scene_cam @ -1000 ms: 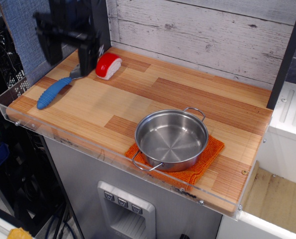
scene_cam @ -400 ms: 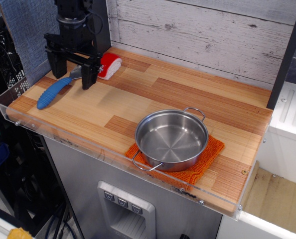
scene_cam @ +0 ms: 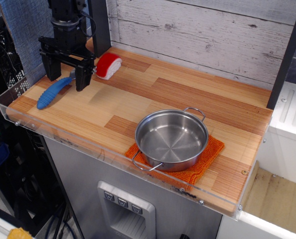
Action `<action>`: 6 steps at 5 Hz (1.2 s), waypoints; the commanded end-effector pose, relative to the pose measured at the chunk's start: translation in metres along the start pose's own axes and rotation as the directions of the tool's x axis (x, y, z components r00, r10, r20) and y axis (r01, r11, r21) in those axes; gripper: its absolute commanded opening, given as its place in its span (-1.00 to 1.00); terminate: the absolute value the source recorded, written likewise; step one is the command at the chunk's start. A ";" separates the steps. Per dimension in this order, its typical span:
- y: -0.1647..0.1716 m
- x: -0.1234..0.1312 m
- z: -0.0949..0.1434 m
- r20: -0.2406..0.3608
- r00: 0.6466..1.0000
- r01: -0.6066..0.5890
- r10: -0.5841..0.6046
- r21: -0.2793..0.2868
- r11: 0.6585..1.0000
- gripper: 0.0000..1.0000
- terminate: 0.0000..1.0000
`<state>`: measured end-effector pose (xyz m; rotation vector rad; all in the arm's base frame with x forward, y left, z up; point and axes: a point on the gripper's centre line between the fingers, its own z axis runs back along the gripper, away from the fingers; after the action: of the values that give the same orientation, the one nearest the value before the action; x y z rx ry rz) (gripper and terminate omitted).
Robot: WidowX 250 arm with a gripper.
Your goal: Move the blue spoon between the sushi and the silver pot.
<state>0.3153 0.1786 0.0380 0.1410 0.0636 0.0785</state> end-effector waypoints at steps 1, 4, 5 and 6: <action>0.015 -0.003 0.002 0.007 1.000 -0.018 0.018 0.028 0.999 1.00 -1.00; 0.030 0.002 -0.022 -0.061 0.998 -0.032 0.034 0.035 0.999 1.00 -1.00; 0.017 0.004 -0.028 -0.064 0.997 -0.035 0.038 0.039 0.999 -1.00 -1.00; 0.011 0.004 -0.026 -0.066 0.998 -0.022 0.025 0.049 0.999 -1.00 -1.00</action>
<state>0.3154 0.1924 0.0076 0.1768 0.1558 0.0981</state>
